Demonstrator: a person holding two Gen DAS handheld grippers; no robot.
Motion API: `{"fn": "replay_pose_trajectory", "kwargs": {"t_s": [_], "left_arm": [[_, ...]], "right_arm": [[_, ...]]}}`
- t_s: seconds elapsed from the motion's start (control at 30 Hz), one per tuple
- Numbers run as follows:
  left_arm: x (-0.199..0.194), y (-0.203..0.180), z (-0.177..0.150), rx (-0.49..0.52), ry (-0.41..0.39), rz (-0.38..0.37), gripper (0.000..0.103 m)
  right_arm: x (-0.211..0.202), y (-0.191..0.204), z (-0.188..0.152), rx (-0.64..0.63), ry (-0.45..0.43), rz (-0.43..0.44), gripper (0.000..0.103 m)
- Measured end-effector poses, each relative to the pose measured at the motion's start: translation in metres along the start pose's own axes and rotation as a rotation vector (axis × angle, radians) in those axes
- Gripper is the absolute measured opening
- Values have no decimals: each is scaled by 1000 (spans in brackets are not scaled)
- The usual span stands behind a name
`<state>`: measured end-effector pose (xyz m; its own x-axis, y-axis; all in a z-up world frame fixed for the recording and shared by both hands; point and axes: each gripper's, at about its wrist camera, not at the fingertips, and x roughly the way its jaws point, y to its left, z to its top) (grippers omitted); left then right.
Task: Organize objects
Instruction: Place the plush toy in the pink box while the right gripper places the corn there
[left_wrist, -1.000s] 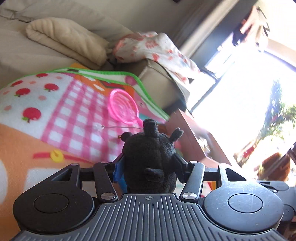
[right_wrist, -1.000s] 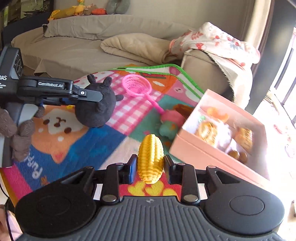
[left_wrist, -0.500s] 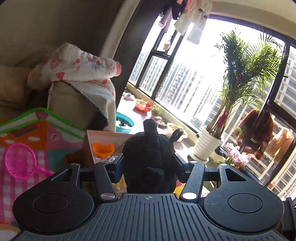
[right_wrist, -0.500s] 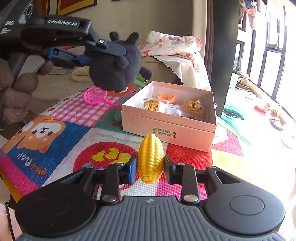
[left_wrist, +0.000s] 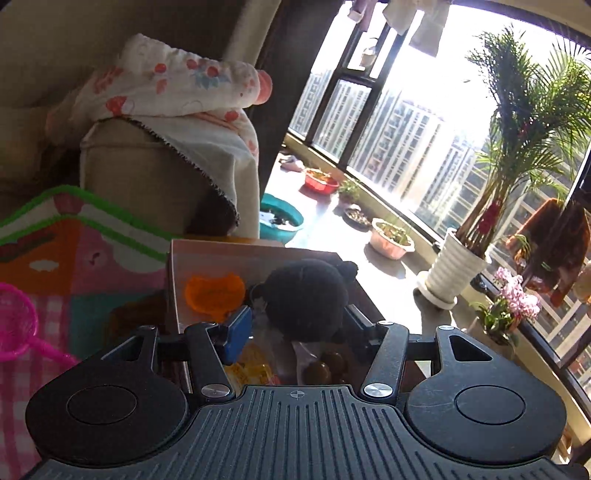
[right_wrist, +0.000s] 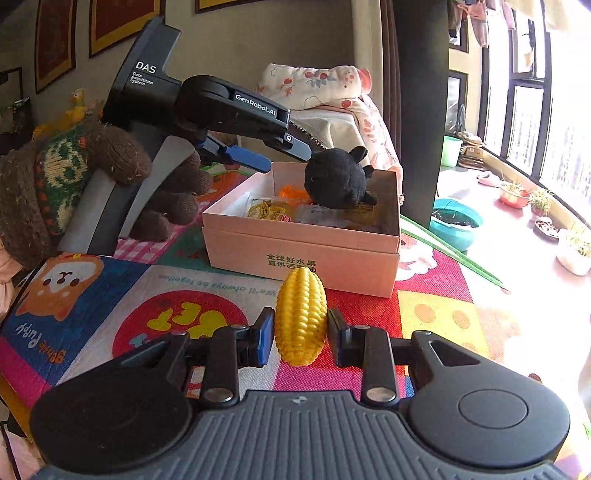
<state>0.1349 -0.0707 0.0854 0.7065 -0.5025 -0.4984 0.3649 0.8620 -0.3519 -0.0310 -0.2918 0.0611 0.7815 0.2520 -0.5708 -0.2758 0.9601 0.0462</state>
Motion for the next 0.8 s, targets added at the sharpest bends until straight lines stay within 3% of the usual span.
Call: {"fn": "replay_pose_trajectory", "kwargs": {"t_s": [0.1, 0.23, 0.33, 0.5, 0.67, 0.7, 0.8], "left_arm": [[-29, 9, -11, 10, -31, 7, 59], [-66, 25, -39, 27, -20, 93, 59], [-92, 41, -70, -20, -1, 150, 59], [-106, 68, -100, -103, 34, 143, 59], [-108, 83, -103, -134, 24, 172, 59], [-108, 84, -103, -126, 26, 164, 59], [-105, 88, -101, -122, 36, 127, 59]], "right_arm": [[0, -3, 3, 10, 3, 1, 30], [1, -5, 16, 17, 3, 0, 30], [-3, -10, 40, 29, -36, -10, 30], [10, -21, 113, 92, -81, 0, 30], [59, -14, 187, 129, -89, -6, 30], [73, -12, 197, 136, -82, -5, 31], [104, -5, 210, 150, -62, -56, 49]]}}
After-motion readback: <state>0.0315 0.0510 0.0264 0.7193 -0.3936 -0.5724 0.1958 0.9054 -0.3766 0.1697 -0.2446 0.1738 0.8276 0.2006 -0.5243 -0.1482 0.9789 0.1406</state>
